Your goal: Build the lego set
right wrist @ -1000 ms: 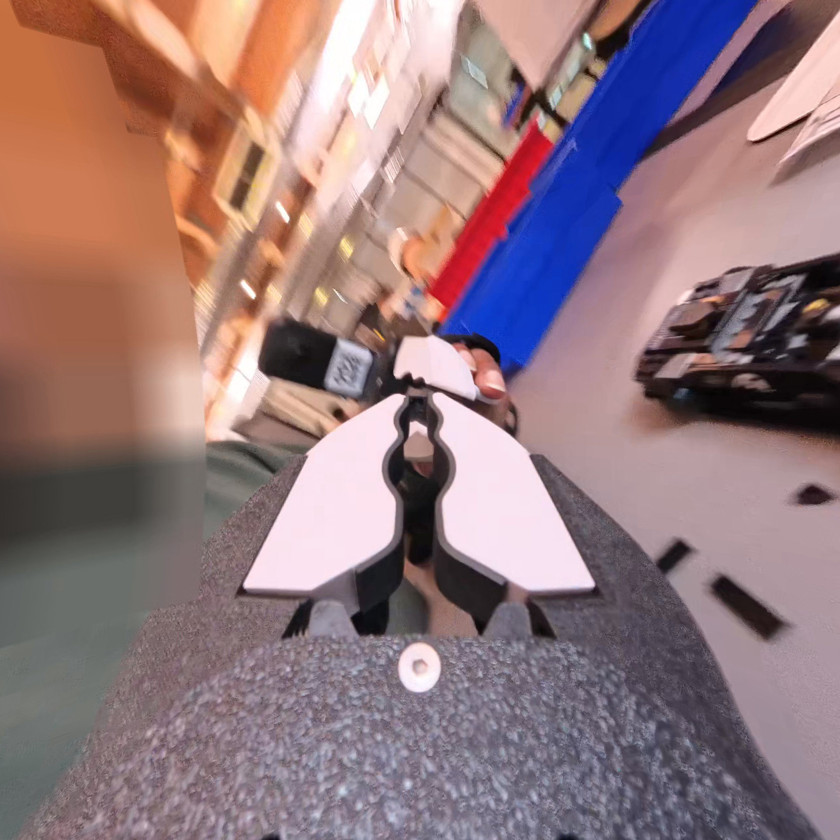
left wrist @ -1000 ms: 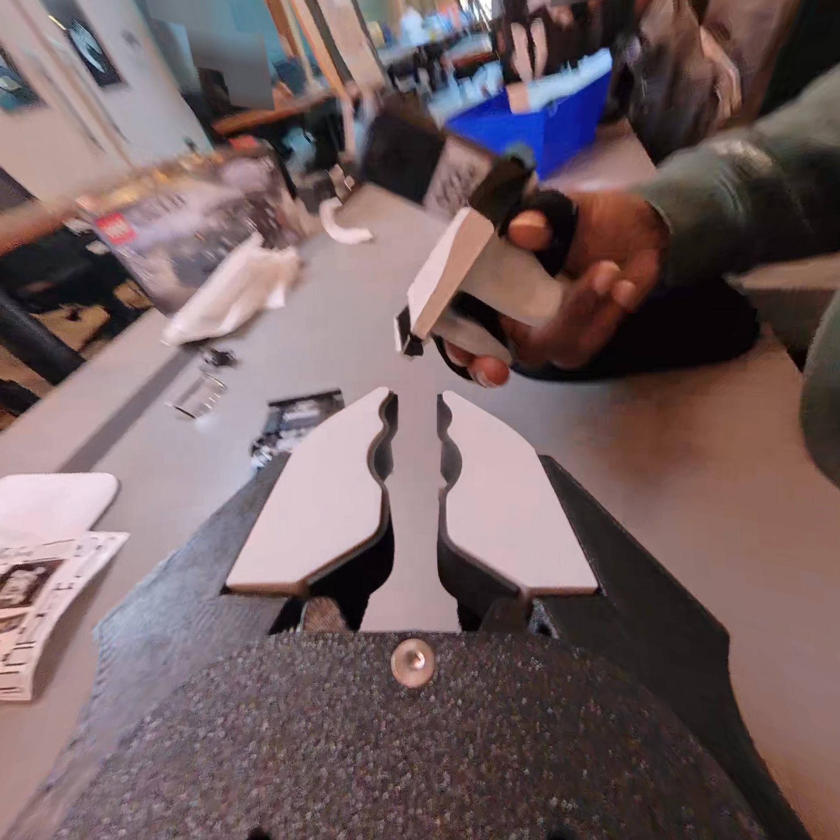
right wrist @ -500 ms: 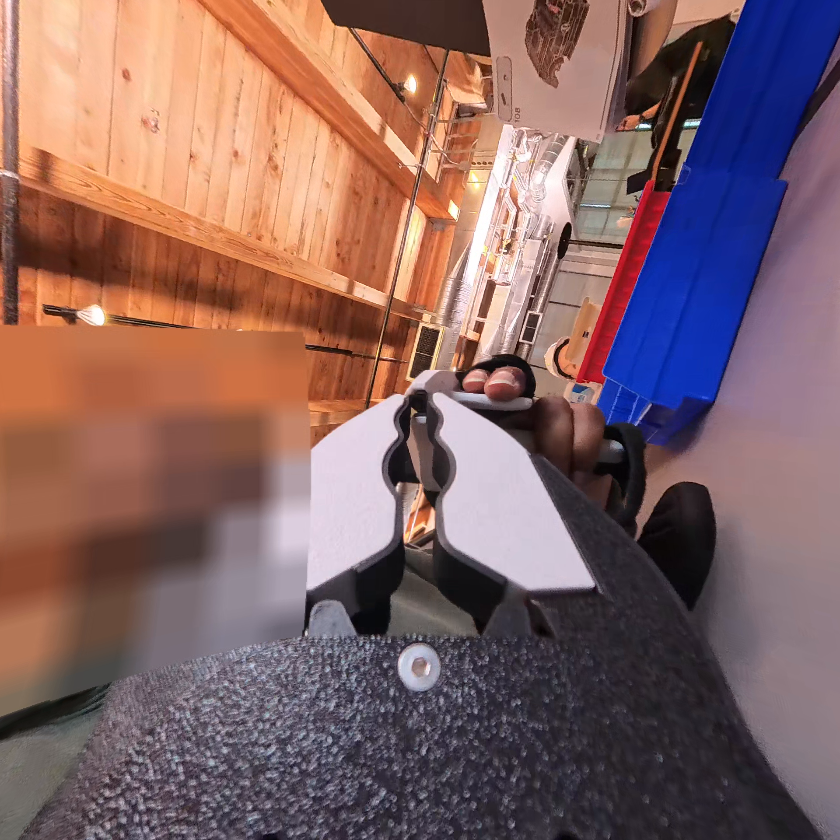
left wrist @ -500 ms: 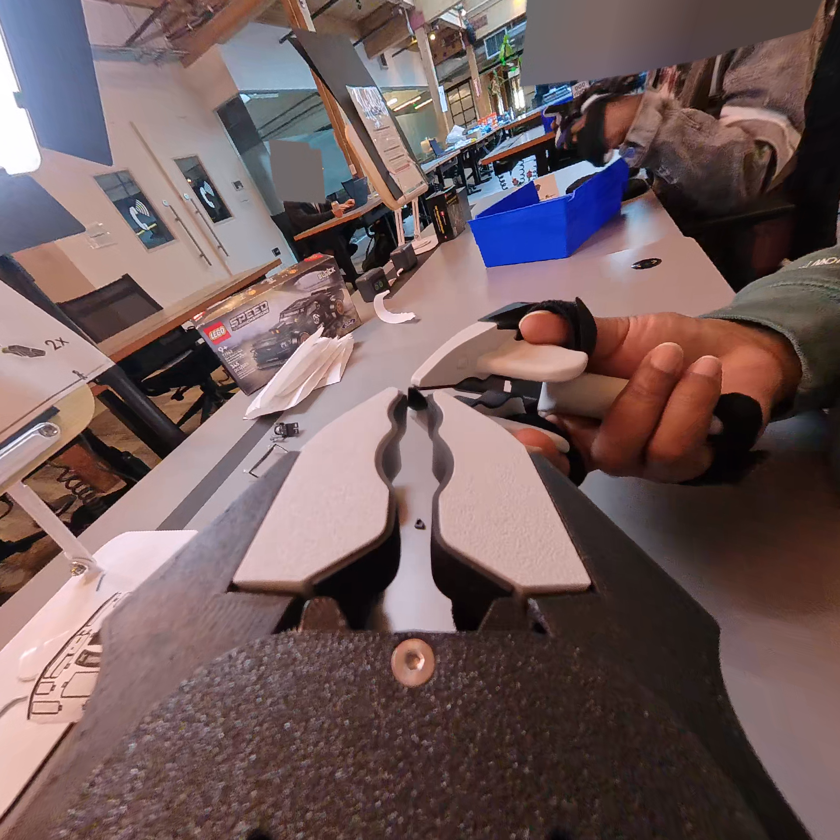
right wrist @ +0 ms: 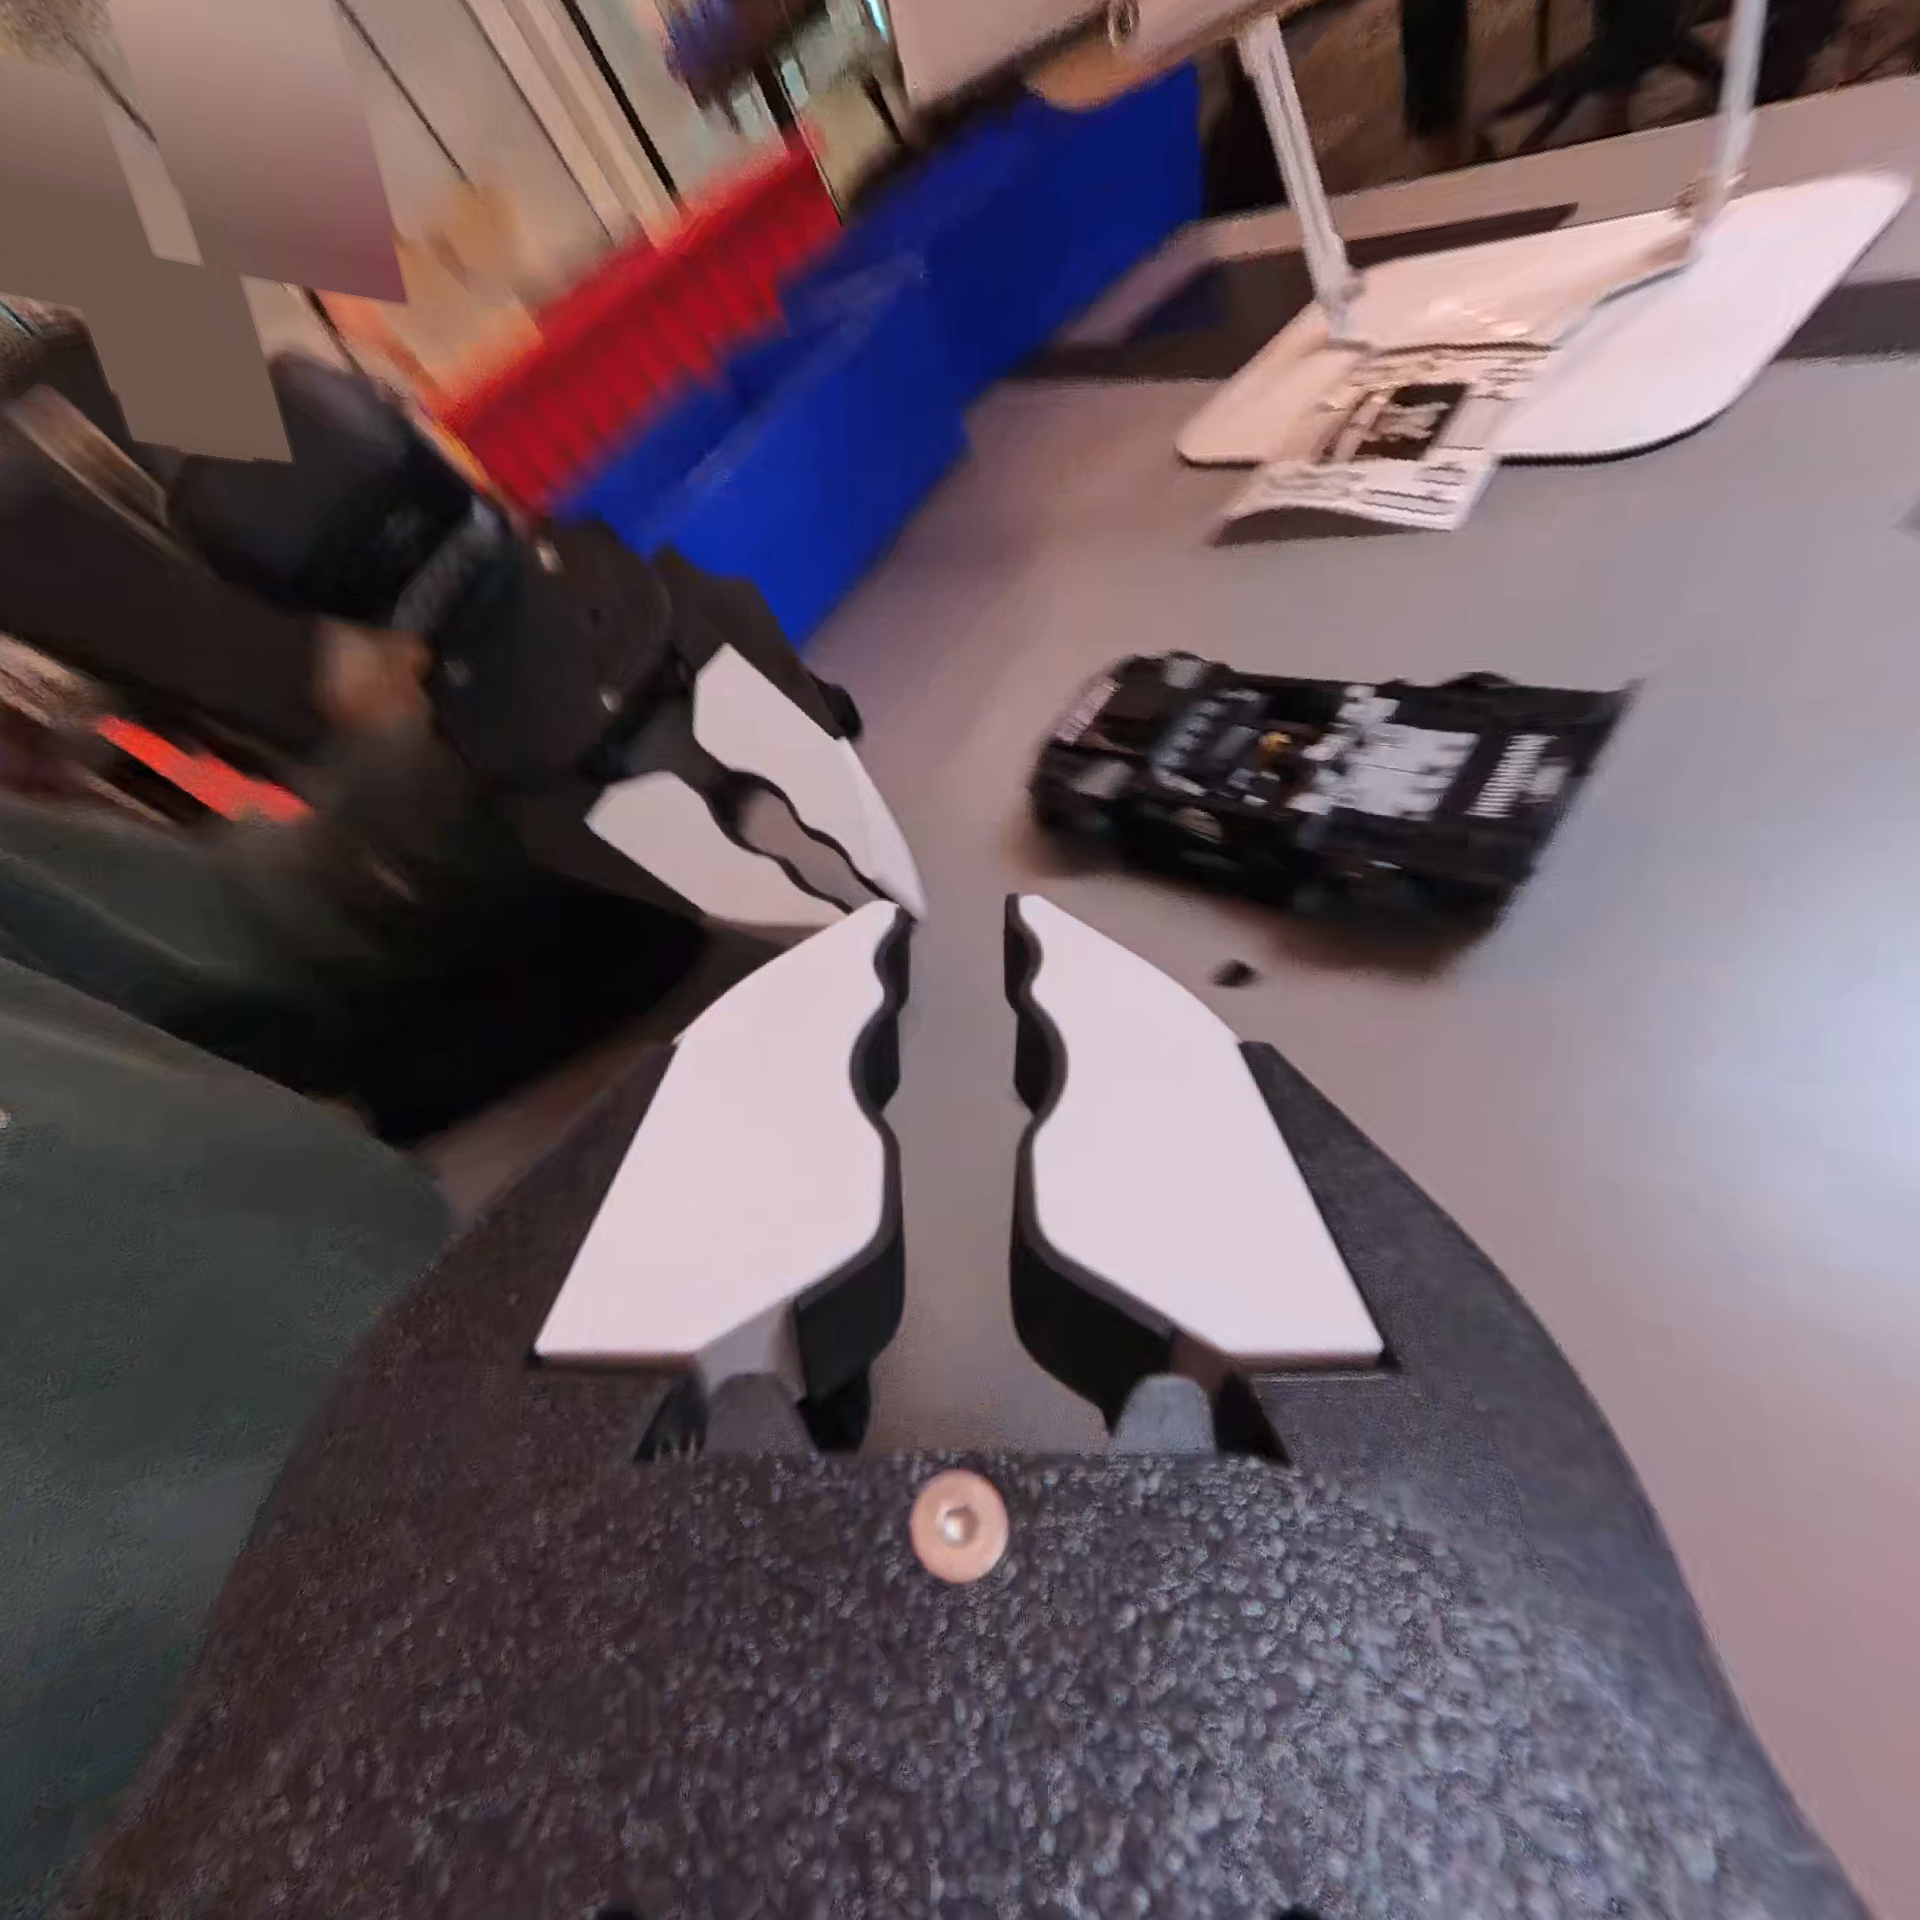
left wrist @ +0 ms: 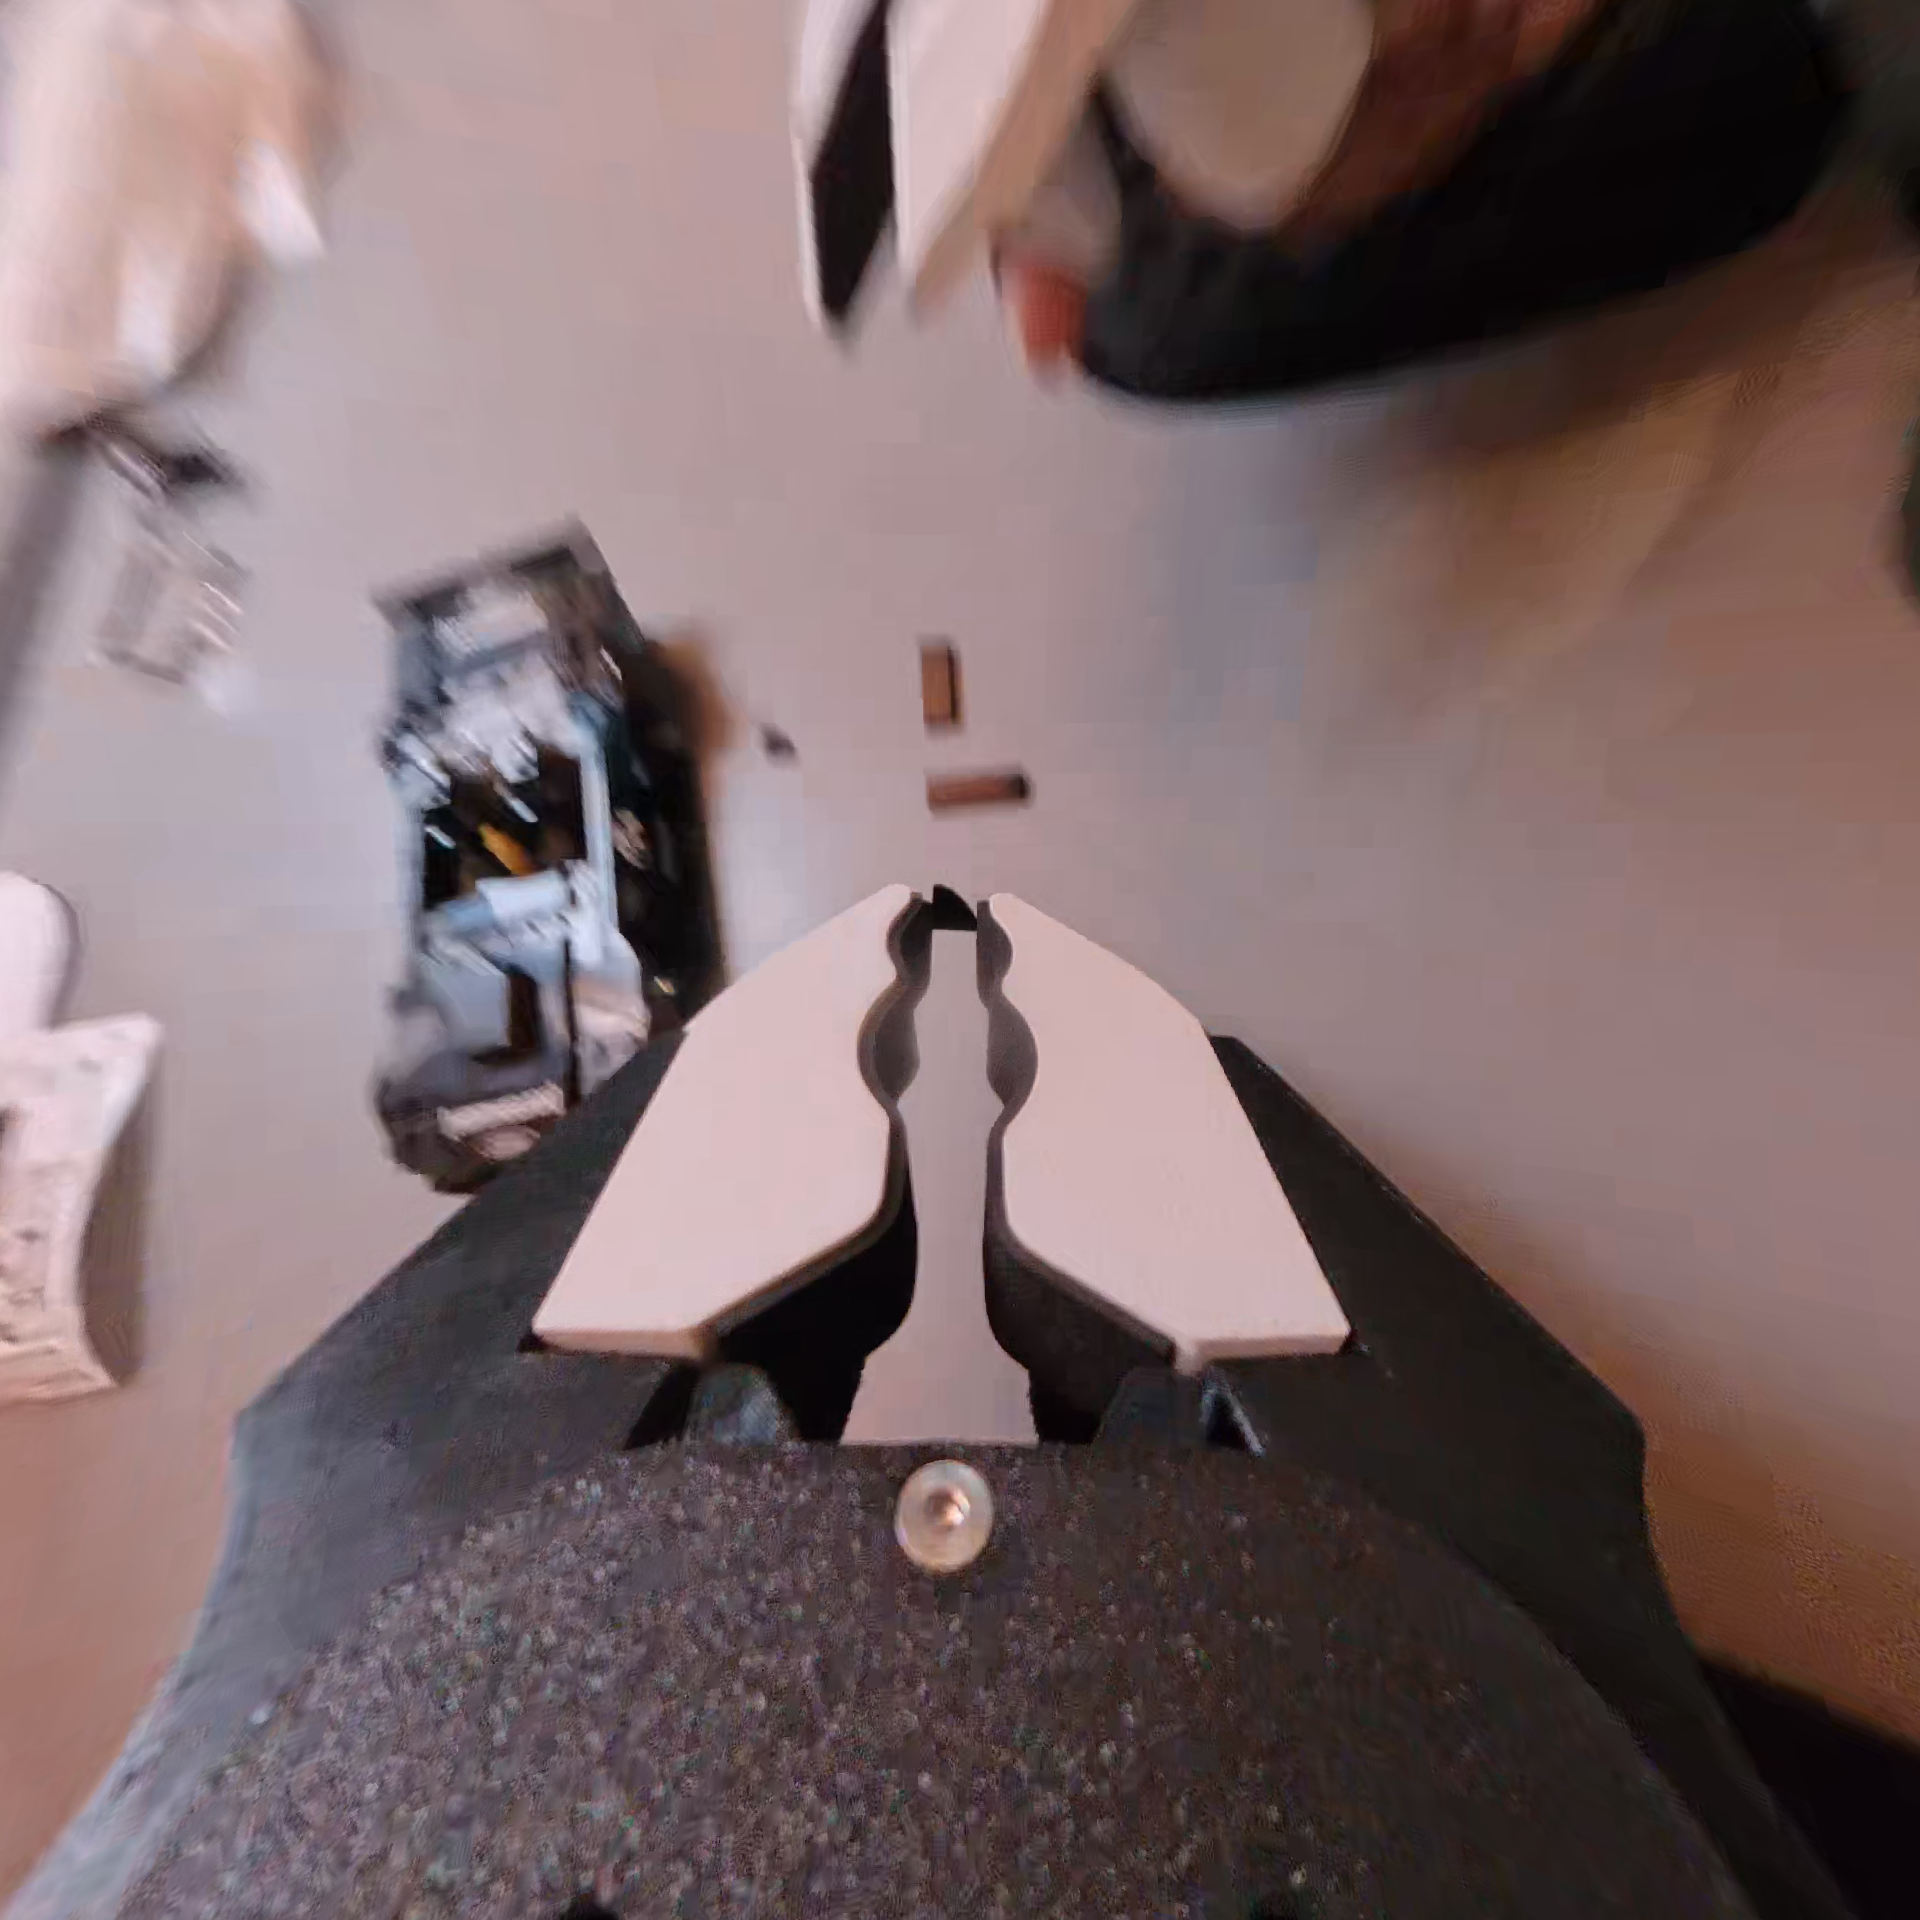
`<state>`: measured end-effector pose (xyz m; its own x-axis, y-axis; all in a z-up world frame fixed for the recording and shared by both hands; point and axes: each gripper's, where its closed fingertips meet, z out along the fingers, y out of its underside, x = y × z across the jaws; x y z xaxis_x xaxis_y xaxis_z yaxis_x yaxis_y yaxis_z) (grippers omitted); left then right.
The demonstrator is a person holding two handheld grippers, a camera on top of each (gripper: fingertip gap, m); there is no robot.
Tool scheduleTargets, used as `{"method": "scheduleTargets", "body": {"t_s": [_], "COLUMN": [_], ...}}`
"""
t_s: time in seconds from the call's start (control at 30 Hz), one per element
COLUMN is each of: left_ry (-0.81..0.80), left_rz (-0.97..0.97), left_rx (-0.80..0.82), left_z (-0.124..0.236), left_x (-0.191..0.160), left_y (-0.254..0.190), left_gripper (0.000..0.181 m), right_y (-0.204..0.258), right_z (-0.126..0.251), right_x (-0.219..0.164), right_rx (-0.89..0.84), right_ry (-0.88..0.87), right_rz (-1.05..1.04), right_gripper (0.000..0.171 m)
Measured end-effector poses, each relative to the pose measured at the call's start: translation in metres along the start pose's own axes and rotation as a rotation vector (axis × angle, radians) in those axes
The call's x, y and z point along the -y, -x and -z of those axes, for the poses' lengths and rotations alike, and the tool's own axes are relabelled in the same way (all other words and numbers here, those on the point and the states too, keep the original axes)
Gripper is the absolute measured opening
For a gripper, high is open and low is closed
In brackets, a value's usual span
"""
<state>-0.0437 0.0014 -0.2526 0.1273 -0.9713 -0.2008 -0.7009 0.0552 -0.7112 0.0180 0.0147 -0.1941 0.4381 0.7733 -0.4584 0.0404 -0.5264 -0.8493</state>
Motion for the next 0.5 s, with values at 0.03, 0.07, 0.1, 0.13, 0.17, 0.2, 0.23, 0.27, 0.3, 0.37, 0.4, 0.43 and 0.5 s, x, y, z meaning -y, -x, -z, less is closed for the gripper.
{"method": "scheduleTargets", "body": {"t_s": [0.03, 0.07, 0.1, 0.13, 0.17, 0.2, 0.23, 0.27, 0.3, 0.37, 0.4, 0.43, 0.5], "left_ry": [0.083, 0.142, 0.180, 0.209, 0.227, 0.218, 0.237, 0.242, 0.249, 0.256, 0.255, 0.254, 0.247], "left_rz": [0.014, 0.027, 0.038, 0.049, 0.054, 0.061, 0.059, 0.056, 0.060, 0.076, 0.087, 0.101, 0.129], "left_rx": [-0.039, -0.063, -0.084, -0.108, -0.130, -0.141, -0.141, -0.147, -0.154, -0.169, -0.173, -0.180, -0.199], "left_z": [-0.008, -0.014, -0.019, -0.023, -0.025, -0.026, -0.027, -0.027, -0.027, -0.026, -0.026, -0.025, -0.025], "left_x": [-0.015, -0.025, -0.031, -0.035, -0.037, -0.035, -0.036, -0.036, -0.037, -0.037, -0.037, -0.038, -0.038], "left_y": [-0.002, -0.002, -0.002, -0.003, -0.003, -0.002, -0.001, 0.000, -0.001, -0.002, -0.002, -0.003, -0.005], "left_gripper": [0.009, 0.008, 0.009, 0.009, 0.009, 0.008, 0.009, 0.009, 0.009, 0.010, 0.011, 0.011, 0.017], "right_y": [-0.008, -0.015, -0.021, -0.026, -0.030, -0.036, -0.041, -0.045, -0.048, -0.051, -0.051, -0.052, -0.051], "right_z": [0.004, 0.007, 0.009, 0.010, 0.011, 0.010, 0.009, 0.008, 0.006, 0.002, -0.001, -0.003, -0.008], "right_x": [-0.004, -0.009, -0.014, -0.018, -0.022, -0.026, -0.029, -0.032, -0.034, -0.038, -0.040, -0.042, -0.043], "right_rx": [-0.050, -0.074, -0.080, -0.078, -0.078, -0.083, -0.092, -0.100, -0.106, -0.099, -0.092, -0.085, -0.067], "right_ry": [0.065, 0.130, 0.190, 0.240, 0.279, 0.312, 0.343, 0.369, 0.388, 0.413, 0.423, 0.429, 0.436], "right_rz": [0.092, 0.153, 0.191, 0.219, 0.244, 0.273, 0.305, 0.339, 0.370, 0.416, 0.430, 0.440, 0.453], "right_gripper": [0.018, 0.019, 0.020, 0.020, 0.020, 0.020, 0.020, 0.020, 0.020, 0.020, 0.020, 0.021, 0.020]}}
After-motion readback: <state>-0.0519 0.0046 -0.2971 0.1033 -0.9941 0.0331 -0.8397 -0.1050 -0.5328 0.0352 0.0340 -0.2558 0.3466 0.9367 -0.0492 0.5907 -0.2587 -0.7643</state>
